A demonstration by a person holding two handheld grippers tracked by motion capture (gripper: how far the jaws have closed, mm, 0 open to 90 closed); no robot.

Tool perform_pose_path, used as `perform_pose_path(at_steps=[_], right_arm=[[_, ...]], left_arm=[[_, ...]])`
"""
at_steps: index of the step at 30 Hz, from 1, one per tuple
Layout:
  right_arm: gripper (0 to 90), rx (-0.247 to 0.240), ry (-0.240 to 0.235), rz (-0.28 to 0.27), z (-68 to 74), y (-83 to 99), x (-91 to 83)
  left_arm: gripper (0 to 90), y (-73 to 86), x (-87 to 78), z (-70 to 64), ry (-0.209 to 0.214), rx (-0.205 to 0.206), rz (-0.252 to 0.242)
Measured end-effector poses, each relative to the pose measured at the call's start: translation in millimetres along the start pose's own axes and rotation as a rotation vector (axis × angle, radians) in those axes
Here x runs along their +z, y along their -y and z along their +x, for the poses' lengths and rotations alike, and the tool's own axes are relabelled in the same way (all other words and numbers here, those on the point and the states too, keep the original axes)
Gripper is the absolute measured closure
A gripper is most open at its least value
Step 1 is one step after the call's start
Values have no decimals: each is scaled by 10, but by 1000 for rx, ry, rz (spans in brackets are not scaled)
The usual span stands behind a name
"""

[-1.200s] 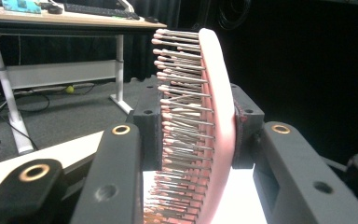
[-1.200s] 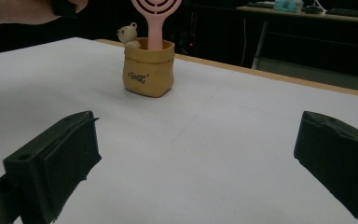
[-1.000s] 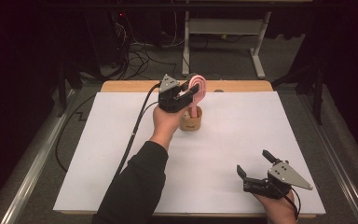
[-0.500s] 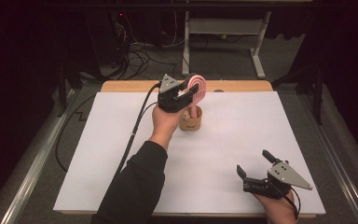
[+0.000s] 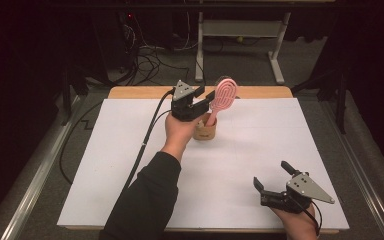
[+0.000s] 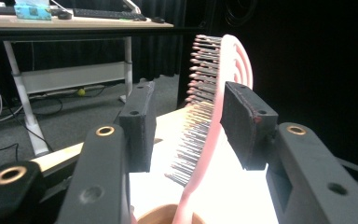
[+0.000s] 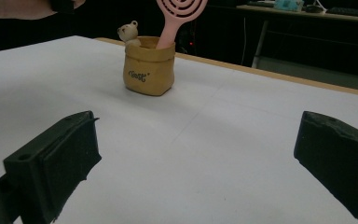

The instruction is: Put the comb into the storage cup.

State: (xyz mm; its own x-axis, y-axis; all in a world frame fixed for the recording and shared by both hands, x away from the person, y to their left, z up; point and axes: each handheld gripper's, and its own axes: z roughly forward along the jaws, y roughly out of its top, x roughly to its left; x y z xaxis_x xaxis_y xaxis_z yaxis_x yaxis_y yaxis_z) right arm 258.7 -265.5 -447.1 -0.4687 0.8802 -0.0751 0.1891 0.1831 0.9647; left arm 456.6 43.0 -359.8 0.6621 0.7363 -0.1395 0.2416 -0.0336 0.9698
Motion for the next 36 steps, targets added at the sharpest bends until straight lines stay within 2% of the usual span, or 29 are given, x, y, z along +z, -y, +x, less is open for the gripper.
perform_pose_path(at_steps=[8,17,19,24,26,31,33,35,36], right_arm=[[1,-2,-3,-1,2,0,2],[1,-3,-2,3,4,4,8],[1,-5,0,4,8,7,12],[1,-9,0,6,12,9,13],[1,-7,1,7,9,12,12],[1,-5,4,8,-1,16,10],[1,-6,4,10,1,19,11],[1,-7,5,10,4,21,10],[1,-6,5,10,6,22,11]], left_arm=[[543,10,4,-9,5,3,7],[542,5,-25,4,-1,26,31],[489,7,-29,15,2,24,44],[488,19,-51,21,-6,60,79],[435,13,-65,26,-4,61,87],[434,2,-115,38,-8,72,103],[378,2,-127,47,-5,66,112],[371,17,-136,52,5,68,128],[322,21,-137,51,1,69,130]])
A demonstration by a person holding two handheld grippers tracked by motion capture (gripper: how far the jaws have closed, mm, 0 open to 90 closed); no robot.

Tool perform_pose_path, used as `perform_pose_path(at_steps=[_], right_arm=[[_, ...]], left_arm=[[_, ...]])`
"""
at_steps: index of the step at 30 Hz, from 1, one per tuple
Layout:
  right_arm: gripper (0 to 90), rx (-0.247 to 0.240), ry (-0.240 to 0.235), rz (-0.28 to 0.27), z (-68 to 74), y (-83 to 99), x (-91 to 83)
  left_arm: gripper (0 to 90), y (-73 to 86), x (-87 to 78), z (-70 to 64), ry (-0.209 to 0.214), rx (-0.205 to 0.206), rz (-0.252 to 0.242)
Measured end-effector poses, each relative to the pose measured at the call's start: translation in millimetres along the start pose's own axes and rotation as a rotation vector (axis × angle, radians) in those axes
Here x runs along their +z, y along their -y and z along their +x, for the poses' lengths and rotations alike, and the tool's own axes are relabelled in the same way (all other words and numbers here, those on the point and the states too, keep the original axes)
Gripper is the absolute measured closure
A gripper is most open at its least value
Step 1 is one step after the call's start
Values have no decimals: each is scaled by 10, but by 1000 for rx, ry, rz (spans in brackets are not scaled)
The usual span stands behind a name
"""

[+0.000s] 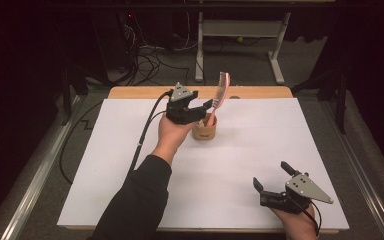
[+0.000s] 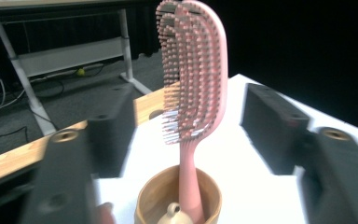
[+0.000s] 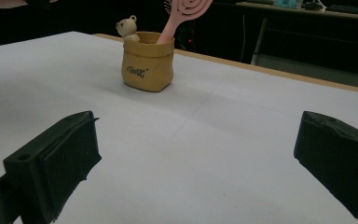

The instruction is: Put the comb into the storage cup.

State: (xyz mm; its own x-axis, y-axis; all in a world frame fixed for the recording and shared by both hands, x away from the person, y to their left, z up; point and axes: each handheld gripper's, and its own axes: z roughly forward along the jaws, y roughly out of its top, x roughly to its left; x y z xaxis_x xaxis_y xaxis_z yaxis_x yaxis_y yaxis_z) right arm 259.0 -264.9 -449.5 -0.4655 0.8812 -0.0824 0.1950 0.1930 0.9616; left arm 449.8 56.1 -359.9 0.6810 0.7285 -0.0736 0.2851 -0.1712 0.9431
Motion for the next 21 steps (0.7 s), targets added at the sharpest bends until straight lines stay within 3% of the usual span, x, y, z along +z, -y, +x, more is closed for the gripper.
perform_pose_path(at_steps=[3,9,13,19,21], right_arm=[[1,1,0,2,3,2,1],[1,-1,-1,5,6,10,4],[1,-3,1,7,7,11,5],[1,-7,3,11,5,17,6],[1,-6,3,11,6,18,9]], left_arm=[[299,49,-18,11,-8,-13,-5],[187,161,-24,64,-3,-35,31],[137,260,-33,120,18,-77,41],[0,395,-50,176,25,-88,75],[0,421,-70,178,27,-74,70]])
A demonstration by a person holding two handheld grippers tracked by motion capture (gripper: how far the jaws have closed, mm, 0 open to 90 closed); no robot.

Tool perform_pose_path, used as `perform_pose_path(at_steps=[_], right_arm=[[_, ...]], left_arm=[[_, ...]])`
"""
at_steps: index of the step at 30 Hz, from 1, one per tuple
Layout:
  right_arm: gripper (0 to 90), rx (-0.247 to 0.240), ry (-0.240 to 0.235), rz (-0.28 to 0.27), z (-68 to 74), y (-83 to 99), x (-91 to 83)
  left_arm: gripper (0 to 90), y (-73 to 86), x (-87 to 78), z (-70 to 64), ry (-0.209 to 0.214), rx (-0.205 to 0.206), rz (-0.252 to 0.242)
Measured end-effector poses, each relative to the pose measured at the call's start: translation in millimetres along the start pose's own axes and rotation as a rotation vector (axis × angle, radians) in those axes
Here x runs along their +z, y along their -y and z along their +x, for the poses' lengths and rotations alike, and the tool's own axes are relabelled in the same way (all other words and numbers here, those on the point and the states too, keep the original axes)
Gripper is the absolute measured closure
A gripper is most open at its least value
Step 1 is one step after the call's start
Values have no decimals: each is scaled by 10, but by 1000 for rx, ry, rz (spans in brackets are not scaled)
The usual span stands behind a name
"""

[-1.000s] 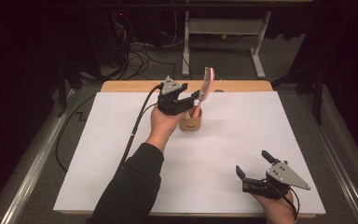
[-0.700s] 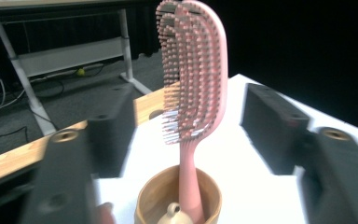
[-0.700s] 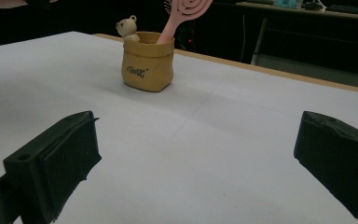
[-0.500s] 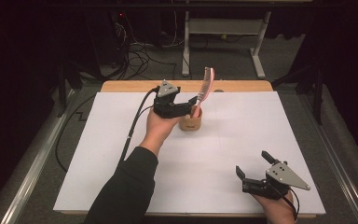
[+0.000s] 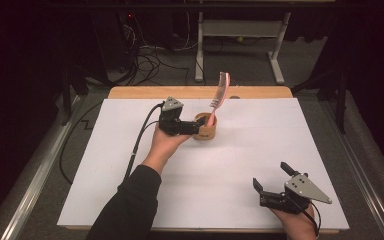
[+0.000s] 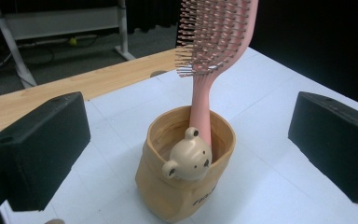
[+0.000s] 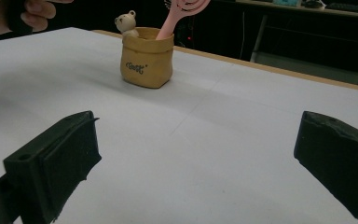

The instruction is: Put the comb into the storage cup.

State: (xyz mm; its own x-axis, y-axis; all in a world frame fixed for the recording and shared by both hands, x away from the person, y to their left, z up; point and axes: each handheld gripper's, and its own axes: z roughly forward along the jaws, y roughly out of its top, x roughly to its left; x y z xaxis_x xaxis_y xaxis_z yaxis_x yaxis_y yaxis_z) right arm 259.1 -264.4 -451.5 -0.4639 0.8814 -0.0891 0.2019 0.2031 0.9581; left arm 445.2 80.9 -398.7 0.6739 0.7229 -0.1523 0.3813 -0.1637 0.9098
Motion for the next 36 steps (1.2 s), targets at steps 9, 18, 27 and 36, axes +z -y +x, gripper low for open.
perform_pose_path(at_steps=[9,18,27,36], right_arm=[[1,-6,3,0,1,1,3],[1,-9,7,-1,6,-4,-7],[1,-5,12,0,-3,-1,-17],[1,-14,17,5,0,3,-9]], left_arm=[[0,149,-194,43,3,-7,-31],[0,488,-472,139,-20,-7,-5],[0,931,-859,183,-56,-45,25],[0,1191,-1360,95,-88,-3,17]])
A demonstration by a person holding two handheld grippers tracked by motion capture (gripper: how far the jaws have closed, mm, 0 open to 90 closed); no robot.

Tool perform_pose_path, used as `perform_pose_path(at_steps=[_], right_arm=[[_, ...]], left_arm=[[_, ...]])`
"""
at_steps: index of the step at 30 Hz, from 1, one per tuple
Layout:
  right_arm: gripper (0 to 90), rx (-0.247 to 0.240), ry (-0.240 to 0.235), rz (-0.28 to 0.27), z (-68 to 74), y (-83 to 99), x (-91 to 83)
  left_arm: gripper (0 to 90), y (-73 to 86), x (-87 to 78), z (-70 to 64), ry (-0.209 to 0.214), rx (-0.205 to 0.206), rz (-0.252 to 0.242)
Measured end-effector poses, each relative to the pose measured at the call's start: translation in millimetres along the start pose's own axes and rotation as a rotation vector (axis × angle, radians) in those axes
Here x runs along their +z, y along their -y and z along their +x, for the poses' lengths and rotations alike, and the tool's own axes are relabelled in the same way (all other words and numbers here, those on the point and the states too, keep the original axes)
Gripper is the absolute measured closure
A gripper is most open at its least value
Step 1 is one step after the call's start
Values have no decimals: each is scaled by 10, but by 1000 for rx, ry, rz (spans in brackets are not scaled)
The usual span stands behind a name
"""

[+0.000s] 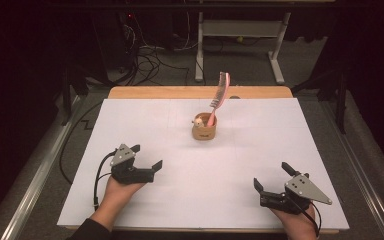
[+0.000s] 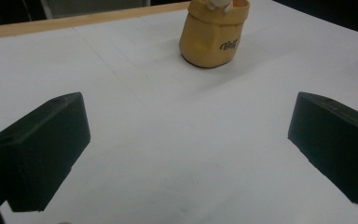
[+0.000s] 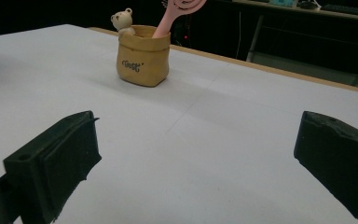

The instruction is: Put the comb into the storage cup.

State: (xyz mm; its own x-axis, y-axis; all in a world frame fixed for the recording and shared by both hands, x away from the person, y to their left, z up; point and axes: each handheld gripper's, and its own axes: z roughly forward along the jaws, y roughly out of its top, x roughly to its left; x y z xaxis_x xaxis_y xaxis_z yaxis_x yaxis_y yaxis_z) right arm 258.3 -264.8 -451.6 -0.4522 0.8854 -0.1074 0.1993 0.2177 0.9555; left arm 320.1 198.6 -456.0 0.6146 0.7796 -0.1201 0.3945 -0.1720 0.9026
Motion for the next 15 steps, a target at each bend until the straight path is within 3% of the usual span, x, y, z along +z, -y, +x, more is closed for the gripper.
perform_pose_path(at_steps=[3,6,9,12,15], right_arm=[[1,-3,1,5,5,3,9],[1,-6,-2,3,12,4,12],[1,2,-3,4,9,12,2],[1,17,7,0,-8,15,-11],[1,27,19,4,-21,22,-2]], left_arm=[[0,41,-154,-14,-15,11,-15],[0,134,-229,1,-62,27,-17],[0,238,-290,21,-32,-7,-23],[0,224,-335,-19,-37,38,-65],[0,217,-289,-16,-4,25,-83]])
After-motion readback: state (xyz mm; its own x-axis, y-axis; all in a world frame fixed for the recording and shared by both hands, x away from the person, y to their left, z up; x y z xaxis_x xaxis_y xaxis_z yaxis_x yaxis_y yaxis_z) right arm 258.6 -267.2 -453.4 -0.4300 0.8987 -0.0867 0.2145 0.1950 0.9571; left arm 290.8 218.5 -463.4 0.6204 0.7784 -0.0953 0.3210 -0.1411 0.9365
